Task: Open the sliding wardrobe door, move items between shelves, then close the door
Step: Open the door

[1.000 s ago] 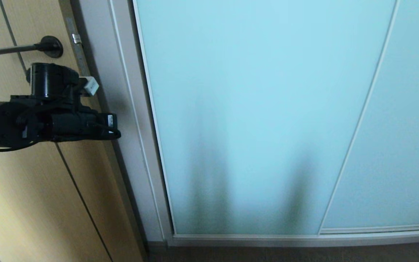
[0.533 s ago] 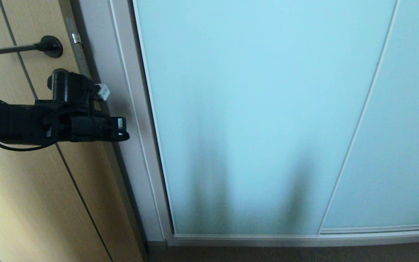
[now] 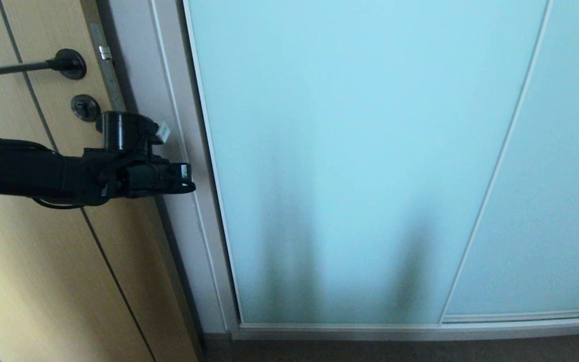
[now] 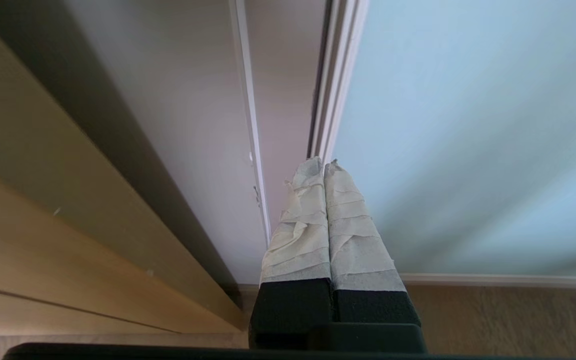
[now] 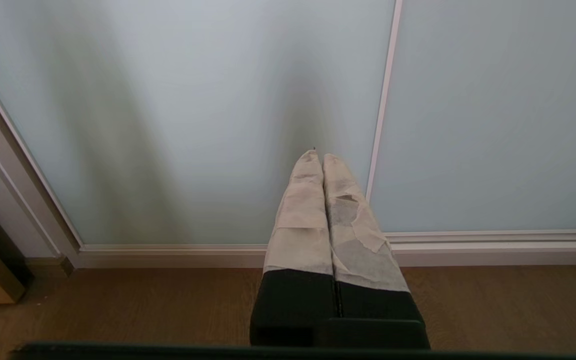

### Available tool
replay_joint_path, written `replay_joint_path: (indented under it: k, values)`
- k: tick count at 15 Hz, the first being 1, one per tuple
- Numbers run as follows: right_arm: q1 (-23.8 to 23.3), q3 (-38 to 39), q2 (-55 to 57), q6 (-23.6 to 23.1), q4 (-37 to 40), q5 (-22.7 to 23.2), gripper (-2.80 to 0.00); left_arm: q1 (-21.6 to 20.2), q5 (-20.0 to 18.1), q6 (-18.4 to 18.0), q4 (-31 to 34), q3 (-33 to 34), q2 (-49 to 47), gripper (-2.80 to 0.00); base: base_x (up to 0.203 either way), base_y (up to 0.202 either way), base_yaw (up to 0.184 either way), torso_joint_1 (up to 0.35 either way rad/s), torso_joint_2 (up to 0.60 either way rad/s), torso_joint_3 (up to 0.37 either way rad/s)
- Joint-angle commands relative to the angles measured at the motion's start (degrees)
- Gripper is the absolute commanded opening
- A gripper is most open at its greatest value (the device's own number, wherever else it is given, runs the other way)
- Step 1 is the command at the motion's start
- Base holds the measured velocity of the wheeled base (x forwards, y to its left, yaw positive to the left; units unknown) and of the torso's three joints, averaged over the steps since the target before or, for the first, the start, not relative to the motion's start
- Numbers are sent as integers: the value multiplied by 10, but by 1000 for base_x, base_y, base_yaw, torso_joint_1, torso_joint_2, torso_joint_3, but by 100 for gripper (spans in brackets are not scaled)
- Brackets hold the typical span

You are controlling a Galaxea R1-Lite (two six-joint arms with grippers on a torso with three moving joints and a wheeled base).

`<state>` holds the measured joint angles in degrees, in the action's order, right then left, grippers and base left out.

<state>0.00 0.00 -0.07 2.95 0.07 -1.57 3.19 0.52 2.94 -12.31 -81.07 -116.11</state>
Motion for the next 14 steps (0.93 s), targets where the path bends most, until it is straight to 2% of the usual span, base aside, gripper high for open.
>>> replay_joint_path:
  k: [1,14]
  values:
    - [0,0,0,0,0,0,-280,1,0,1,-1,-15,-23,-280,0,0,0,0,0,0]
    - [0,1,0,0,0,0,-280,1,-1,19,-2,-82,-99,-280,0,0,0,0,0,0]
